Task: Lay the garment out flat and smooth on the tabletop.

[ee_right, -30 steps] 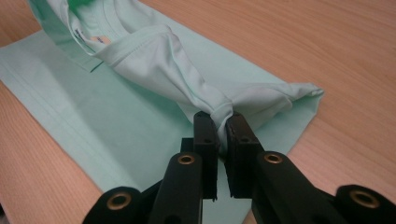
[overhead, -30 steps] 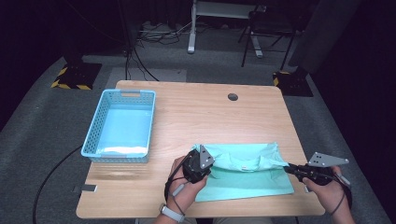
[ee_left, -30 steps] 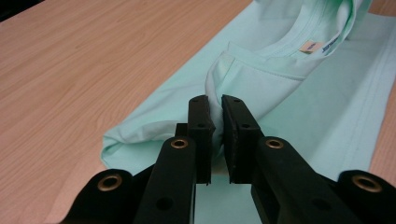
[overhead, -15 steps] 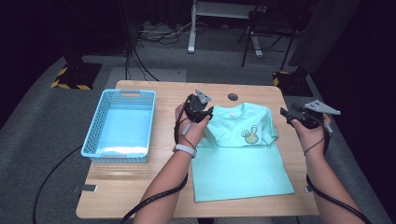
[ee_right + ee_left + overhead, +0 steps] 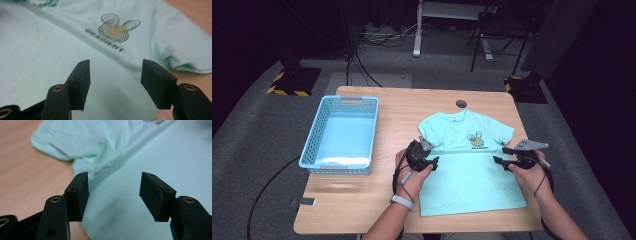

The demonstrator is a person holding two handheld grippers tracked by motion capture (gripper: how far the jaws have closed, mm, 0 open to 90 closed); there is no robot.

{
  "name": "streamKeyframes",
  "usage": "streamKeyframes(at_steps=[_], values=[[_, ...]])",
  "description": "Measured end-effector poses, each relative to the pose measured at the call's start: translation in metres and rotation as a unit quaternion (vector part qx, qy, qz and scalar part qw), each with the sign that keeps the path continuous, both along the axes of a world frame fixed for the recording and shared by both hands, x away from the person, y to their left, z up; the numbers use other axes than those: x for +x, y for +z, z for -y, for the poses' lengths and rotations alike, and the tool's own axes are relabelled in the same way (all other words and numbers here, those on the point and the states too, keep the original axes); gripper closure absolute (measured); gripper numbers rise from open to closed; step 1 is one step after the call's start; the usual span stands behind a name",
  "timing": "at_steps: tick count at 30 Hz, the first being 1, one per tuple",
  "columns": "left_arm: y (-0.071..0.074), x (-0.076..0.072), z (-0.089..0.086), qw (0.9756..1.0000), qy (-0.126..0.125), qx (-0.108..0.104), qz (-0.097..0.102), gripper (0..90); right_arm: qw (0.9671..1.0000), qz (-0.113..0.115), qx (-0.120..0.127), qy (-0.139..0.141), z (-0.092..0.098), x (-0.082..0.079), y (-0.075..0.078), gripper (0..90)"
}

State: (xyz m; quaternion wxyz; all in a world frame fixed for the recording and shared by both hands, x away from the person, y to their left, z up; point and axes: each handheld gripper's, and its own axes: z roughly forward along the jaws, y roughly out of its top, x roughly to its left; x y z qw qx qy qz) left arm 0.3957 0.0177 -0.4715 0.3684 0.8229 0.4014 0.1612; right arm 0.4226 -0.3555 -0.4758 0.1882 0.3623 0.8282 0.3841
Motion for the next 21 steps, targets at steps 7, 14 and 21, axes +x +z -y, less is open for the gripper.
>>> streamKeyframes(at_steps=[7,14,21], values=[[-0.026,-0.012,0.004,0.9995,-0.013,0.021,-0.022,40.0,0.9996,-0.025,-0.001,0.011,-0.006,-0.014,-0.026,41.0],[-0.025,-0.035,0.001,0.9989,-0.025,0.034,-0.019,40.5,0.9992,-0.033,-0.003,0.02,-0.006,-0.047,-0.025,40.9],[-0.019,-0.056,-0.006,0.9993,-0.015,0.031,-0.013,35.3,0.9985,-0.052,0.005,0.016,-0.005,-0.068,-0.018,37.4]])
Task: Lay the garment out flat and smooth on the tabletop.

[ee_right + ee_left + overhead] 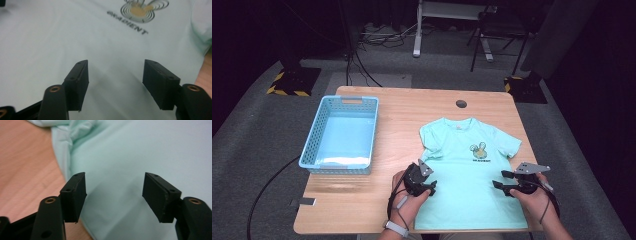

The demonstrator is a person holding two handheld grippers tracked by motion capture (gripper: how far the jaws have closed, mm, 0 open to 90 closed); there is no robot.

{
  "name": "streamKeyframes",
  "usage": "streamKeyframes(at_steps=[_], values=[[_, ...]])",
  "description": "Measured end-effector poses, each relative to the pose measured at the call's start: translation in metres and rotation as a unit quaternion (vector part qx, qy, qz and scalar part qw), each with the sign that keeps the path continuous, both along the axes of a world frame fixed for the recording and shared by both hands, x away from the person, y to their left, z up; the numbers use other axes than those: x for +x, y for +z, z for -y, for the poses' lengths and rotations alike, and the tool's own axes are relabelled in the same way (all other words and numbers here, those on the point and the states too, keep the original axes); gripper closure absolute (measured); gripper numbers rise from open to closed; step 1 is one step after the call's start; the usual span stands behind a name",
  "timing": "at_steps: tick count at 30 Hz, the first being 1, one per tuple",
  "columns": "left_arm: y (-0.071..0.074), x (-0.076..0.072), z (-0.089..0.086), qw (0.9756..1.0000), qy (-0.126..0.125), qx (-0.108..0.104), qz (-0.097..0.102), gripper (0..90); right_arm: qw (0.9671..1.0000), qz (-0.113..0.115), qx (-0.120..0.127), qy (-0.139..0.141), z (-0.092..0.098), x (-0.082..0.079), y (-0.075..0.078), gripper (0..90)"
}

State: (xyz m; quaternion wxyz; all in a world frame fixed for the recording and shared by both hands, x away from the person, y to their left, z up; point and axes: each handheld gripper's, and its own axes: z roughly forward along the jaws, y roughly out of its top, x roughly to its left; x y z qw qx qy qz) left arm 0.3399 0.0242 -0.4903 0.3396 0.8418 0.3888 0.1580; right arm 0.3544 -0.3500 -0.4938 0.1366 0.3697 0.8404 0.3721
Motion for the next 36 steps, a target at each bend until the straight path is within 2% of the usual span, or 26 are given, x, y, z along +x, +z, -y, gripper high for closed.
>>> streamKeyframes(at_steps=[2,3,5,7,10,12,17,19,23,26,36], values=[[0.004,0.001,-0.001,0.9998,0.009,0.001,0.015,33.9,0.9996,0.013,0.024,-0.005,-0.002,0.004,0.004,34.3],[0.006,0.003,-0.001,0.9998,0.013,-0.005,0.015,33.4,0.9994,0.017,0.028,-0.006,-0.003,0.008,0.005,33.2],[0.009,0.008,-0.002,0.9996,0.019,-0.006,0.02,31.9,0.9991,0.028,0.03,-0.01,-0.005,0.017,0.005,31.0],[0.012,0.014,-0.002,0.9994,0.023,-0.004,0.024,31.4,0.9988,0.039,0.025,-0.018,-0.008,0.028,0.002,29.4],[0.014,0.02,-0.002,0.9994,0.025,-0.004,0.023,30.7,0.9987,0.043,0.016,-0.019,-0.01,0.037,-0.007,27.7],[0.014,0.024,-0.003,0.9993,0.03,-0.005,0.023,30.5,0.9993,0.029,-0.002,-0.022,-0.01,0.041,-0.01,31.3],[0.012,0.035,-0.004,0.9993,0.034,-0.004,0.017,30.3,0.9995,0.03,-0.006,-0.008,-0.008,0.041,-0.01,32.2],[0.013,0.037,-0.003,0.9992,0.035,-0.005,0.017,30.3,0.9995,0.029,-0.004,-0.011,-0.006,0.039,-0.01,32.1],[0.02,0.036,-0.001,0.9993,0.026,-0.004,0.027,29.4,0.9995,0.029,-0.004,-0.01,0.001,0.033,-0.011,32.2],[0.023,0.038,0.001,0.9994,0.024,-0.002,0.026,29.3,0.9995,0.029,-0.003,-0.009,0.005,0.029,-0.011,32.2],[0.029,0.056,0.019,0.9995,0.015,0.003,0.026,29.0,0.9996,0.029,-0.002,-0.002,0.008,0.027,-0.011,32.2]])
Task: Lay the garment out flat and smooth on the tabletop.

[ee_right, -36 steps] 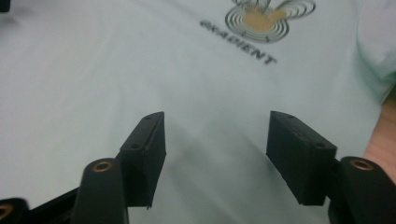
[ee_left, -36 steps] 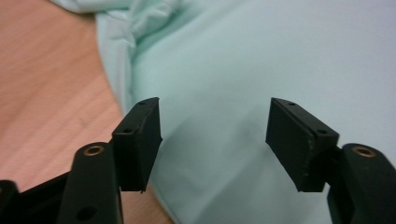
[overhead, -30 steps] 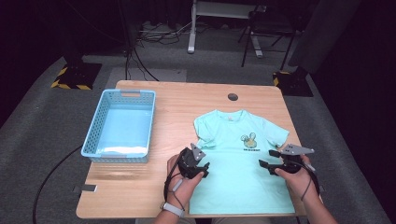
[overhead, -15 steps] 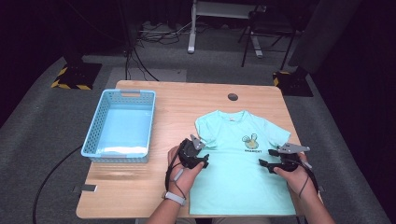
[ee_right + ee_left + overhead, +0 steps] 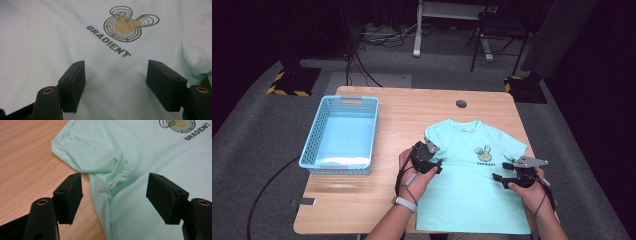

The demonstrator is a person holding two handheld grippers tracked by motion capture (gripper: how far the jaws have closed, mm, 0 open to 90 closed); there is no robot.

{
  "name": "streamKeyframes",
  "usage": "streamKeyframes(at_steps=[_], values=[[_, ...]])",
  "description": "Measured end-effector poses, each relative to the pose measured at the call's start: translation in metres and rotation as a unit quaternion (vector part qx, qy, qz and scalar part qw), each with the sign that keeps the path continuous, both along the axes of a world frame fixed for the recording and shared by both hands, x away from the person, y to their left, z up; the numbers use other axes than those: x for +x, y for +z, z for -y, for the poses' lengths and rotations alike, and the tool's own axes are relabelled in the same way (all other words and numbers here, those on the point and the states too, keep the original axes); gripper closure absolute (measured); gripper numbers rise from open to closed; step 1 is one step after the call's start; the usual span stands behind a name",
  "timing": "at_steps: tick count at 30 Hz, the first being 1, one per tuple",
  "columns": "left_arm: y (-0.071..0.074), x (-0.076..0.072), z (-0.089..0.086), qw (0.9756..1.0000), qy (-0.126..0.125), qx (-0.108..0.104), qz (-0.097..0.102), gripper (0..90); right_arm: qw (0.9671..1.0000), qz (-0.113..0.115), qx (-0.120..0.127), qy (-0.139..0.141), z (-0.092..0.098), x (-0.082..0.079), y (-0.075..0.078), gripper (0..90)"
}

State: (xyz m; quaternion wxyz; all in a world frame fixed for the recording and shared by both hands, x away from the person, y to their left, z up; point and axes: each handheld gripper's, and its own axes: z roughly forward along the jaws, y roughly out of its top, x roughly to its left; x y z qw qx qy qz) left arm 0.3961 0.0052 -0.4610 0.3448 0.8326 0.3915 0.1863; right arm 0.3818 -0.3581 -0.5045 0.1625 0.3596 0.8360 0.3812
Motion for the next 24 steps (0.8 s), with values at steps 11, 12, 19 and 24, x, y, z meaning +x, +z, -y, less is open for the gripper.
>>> streamKeyframes(at_steps=[11,12,19,24], values=[[0.009,0.02,0.011,1.0,0.001,0.001,0.007,29.0,1.0,0.0,0.001,0.0,0.0,0.0,0.0,32.1],[0.009,0.022,0.012,1.0,0.001,0.002,0.007,29.0,1.0,0.0,0.001,0.0,0.0,0.0,0.0,32.2],[0.004,0.045,0.019,0.9999,0.011,-0.006,-0.007,29.9,1.0,0.0,0.0,0.0,0.0,0.0,0.0,32.1],[-0.007,0.054,0.028,0.9996,0.009,-0.008,-0.024,31.3,1.0,0.0,0.0,0.0,0.0,0.0,0.0,32.1]])
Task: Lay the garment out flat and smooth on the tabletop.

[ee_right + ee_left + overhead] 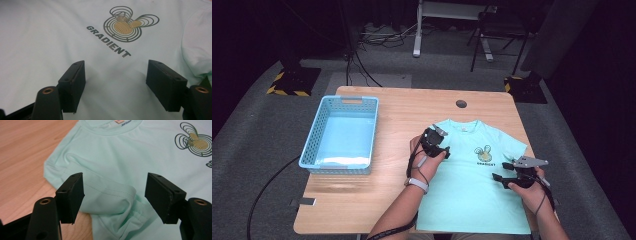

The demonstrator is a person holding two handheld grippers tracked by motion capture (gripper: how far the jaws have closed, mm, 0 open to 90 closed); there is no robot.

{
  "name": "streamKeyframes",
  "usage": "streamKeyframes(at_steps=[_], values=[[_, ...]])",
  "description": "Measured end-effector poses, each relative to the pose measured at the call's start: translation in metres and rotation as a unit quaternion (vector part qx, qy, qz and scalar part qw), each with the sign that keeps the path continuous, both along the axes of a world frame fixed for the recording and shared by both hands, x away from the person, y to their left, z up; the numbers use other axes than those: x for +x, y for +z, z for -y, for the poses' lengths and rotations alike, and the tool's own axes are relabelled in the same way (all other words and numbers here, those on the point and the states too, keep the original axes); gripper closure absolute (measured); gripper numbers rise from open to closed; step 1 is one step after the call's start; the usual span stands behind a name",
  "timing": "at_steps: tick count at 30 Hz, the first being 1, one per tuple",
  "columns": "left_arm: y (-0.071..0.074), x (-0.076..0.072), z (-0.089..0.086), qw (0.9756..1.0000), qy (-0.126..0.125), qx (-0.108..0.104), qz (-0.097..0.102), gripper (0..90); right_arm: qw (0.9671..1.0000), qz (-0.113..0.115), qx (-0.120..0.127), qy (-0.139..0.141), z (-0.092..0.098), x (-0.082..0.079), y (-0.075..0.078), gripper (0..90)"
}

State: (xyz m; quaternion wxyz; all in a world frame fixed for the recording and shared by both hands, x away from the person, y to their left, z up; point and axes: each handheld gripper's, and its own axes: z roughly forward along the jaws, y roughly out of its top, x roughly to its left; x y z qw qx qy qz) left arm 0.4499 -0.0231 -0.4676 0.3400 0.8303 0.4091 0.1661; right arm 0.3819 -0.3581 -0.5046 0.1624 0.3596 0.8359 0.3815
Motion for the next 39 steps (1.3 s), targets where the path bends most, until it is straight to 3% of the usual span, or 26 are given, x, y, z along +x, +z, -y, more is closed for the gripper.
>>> streamKeyframes(at_steps=[3,5,6,7,9,12,17,20,22,25,28,31,39], values=[[-0.01,0.004,0.005,0.9999,-0.001,0.008,-0.014,37.1,1.0,0.0,0.0,0.0,0.0,0.0,0.0,32.1],[-0.016,0.006,0.006,0.9997,-0.007,0.017,-0.018,48.3,1.0,0.0,0.0,0.0,0.0,0.0,0.0,32.1],[-0.017,0.006,0.005,0.9995,-0.008,0.022,-0.02,62.1,1.0,0.0,0.0,0.0,0.0,0.0,0.0,32.1],[-0.018,0.006,0.003,0.9994,-0.009,0.026,-0.02,69.7,1.0,0.0,0.0,0.0,0.0,0.0,0.0,32.1],[-0.017,0.006,-0.002,0.9996,-0.005,0.022,-0.018,79.0,1.0,0.0,0.0,0.0,0.0,0.0,0.0,32.1],[-0.012,0.005,-0.014,0.9998,0.008,0.016,-0.007,81.2,1.0,0.0,0.0,0.0,0.0,0.0,0.0,32.1],[-0.003,-0.003,-0.052,0.9986,0.052,0.009,0.009,80.8,1.0,0.0,0.0,0.0,0.0,0.0,0.0,32.1],[-0.004,-0.012,-0.078,0.9963,0.085,0.009,0.001,78.5,1.0,0.0,0.0,0.0,0.0,0.0,0.0,32.1],[-0.005,-0.017,-0.091,0.9949,0.099,0.021,-0.002,77.7,1.0,0.0,0.0,0.0,0.0,0.0,0.0,32.1],[-0.008,-0.023,-0.105,0.9926,0.121,0.012,-0.005,70.8,1.0,0.0,-0.001,0.0,0.0,0.0,0.0,32.1],[-0.006,-0.022,-0.106,0.9922,0.124,-0.015,-0.002,56.0,1.0,0.0,0.0,0.0,0.0,0.0,0.0,32.1],[-0.002,-0.017,-0.099,0.9928,0.117,-0.027,0.009,44.8,1.0,0.0,0.0,0.0,0.0,0.0,0.0,32.1],[0.0,0.009,-0.077,0.9944,0.1,-0.035,0.007,32.8,1.0,0.0,0.0,0.0,0.0,0.0,0.0,32.1]])
